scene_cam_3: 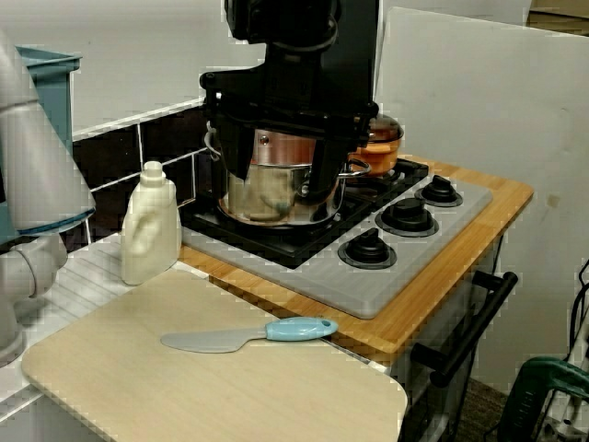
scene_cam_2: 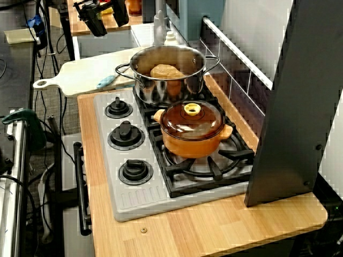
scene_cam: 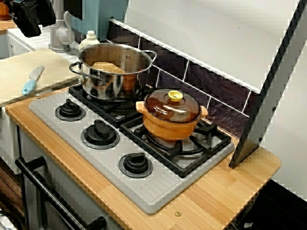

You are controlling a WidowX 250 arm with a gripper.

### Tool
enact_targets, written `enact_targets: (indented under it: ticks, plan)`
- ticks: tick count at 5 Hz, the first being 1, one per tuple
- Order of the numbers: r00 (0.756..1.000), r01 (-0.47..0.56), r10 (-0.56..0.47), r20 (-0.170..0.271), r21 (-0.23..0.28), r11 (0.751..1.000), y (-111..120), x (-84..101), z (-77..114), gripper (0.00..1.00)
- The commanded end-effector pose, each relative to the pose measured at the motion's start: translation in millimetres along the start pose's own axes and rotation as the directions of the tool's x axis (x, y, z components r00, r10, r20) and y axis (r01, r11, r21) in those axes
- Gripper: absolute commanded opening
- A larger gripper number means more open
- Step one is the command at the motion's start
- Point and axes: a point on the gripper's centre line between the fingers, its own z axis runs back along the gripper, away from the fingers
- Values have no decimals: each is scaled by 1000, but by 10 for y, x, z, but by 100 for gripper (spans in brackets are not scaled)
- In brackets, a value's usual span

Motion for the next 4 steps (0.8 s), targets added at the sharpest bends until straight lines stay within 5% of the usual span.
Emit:
enact_targets:
  ticks: [1,4]
  plan:
    - [994,82,-79,-71,43,996,56,282,-136,100]
    - [994,67,-62,-89,50,997,426,481,19,100]
